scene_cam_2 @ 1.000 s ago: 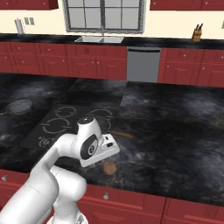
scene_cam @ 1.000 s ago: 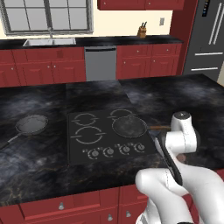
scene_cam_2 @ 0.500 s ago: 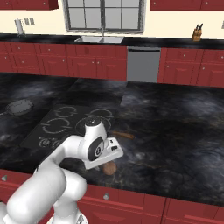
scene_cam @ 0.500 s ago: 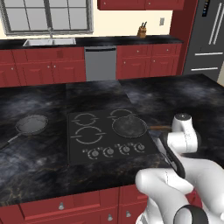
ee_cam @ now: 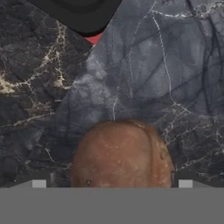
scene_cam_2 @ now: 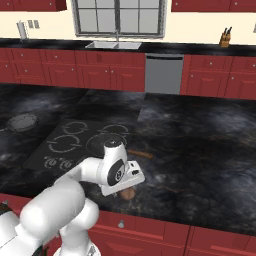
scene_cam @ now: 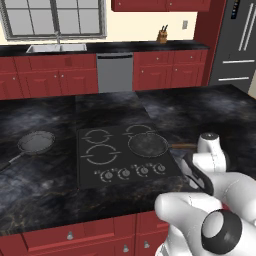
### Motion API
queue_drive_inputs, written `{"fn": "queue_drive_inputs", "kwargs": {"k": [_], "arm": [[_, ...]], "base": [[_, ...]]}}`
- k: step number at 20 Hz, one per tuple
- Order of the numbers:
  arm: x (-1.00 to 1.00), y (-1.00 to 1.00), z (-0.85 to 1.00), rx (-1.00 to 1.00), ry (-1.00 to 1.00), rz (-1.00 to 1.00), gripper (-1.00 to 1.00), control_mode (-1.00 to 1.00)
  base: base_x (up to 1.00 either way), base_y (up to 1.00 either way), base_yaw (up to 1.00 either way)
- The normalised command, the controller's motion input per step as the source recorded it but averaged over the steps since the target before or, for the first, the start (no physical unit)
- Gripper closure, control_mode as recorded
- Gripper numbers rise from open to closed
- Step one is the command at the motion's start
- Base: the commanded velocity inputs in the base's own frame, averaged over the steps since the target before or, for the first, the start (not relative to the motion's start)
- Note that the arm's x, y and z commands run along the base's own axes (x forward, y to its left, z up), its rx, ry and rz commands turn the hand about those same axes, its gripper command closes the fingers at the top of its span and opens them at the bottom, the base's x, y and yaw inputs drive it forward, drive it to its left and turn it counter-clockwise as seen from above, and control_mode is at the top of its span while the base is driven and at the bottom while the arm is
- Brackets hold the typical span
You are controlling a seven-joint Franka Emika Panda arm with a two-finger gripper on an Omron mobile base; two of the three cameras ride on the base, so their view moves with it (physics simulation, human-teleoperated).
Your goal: Place both pans onto different burners. Then place the potato and the chicken drumstick on different pans.
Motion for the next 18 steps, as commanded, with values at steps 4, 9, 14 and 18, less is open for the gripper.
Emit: {"fn": "queue_drive_inputs", "kwargs": {"k": [4, 9, 14, 18], "arm": [[0.0, 0.14, -0.54, 0.0, 0.01, 0.0, 1.0, -1.0], [0.0, 0.16, -0.06, 0.0, -0.01, 0.0, 1.0, -1.0], [0.0, 0.39, 0.67, 0.0, -0.06, 0.0, 1.0, -1.0], [0.05, 0.4, 0.56, 0.0, -0.01, 0.0, 1.0, -1.0]], "base": [[0.0, 0.0, 0.0], [0.0, 0.0, 0.0], [0.0, 0.0, 0.0], [0.0, 0.0, 0.0]]}}
